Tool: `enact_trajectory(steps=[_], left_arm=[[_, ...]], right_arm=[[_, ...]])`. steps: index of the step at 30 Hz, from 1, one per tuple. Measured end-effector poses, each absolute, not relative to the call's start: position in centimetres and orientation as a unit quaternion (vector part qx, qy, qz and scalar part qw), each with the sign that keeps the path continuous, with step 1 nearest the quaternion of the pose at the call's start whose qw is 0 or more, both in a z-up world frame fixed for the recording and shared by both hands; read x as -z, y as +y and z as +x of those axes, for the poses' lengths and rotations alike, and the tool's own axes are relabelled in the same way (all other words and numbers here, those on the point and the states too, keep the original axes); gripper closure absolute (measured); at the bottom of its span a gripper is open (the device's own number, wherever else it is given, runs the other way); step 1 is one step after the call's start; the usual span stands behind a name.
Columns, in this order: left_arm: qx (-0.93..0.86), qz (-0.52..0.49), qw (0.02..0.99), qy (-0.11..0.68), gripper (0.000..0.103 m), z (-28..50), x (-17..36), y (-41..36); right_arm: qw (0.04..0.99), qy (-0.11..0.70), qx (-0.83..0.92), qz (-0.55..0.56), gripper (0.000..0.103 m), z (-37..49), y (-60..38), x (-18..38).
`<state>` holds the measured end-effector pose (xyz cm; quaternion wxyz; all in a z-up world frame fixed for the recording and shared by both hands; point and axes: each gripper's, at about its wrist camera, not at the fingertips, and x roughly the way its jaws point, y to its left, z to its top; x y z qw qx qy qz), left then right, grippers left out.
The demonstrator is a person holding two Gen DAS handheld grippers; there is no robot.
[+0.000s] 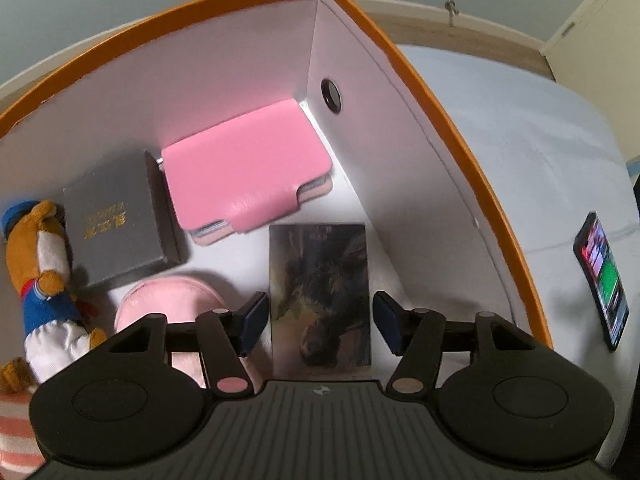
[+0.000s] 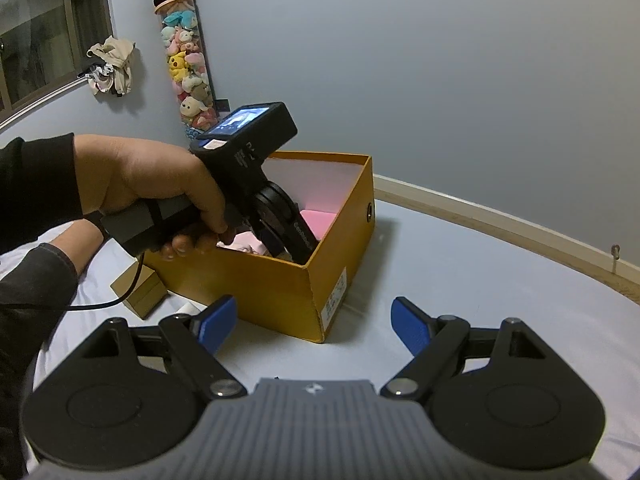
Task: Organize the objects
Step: 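Lower the picture card into the shoebox and open the left tool, then withdraw both tools from the shoebox toward the white box and brown cube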
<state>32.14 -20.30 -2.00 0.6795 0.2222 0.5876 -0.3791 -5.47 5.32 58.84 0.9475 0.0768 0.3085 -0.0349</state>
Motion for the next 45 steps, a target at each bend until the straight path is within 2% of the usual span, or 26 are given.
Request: enact_trajectory(steps=[4, 12, 24, 29, 36, 43, 45], left_arm=[[0.372, 0.216, 0.689, 0.583, 0.030, 31.9, 1.0, -19.7], [0.378, 0.157, 0.738, 0.537, 0.030, 30.9, -4.7, -16.5], [0.370, 0.108, 0.818, 0.427, 0.030, 23.2, -9.7, -6.7], [0.364, 0.117, 0.825, 0.415, 0.029, 19.0, -7.2, -3.0], [0.357, 0.088, 0.818, 0.443, 0.029, 16.3, -2.5, 0.9], [0.366, 0.060, 0.796, 0.479, 0.028, 15.6, 1.8, 1.7], [0.373, 0.059, 0.802, 0.463, 0.025, 14.9, 2.2, 2.1]], right_arm=[[0.949, 0.304, 0.032, 0.077, 0.018, -5.6, 5.4, -59.0], [0.951, 0.298, 0.032, 0.071, 0.018, -6.5, 5.7, -59.6], [0.954, 0.289, 0.051, 0.056, 0.018, -8.8, 7.0, -60.7], [0.949, 0.304, 0.060, 0.061, 0.018, -9.6, 8.4, -59.4], [0.934, 0.337, 0.070, 0.100, 0.018, -11.4, 11.5, -56.0], [0.920, 0.360, 0.089, 0.129, 0.018, -12.3, 13.7, -53.8], [0.918, 0.363, 0.089, 0.129, 0.018, -11.9, 14.2, -53.8]])
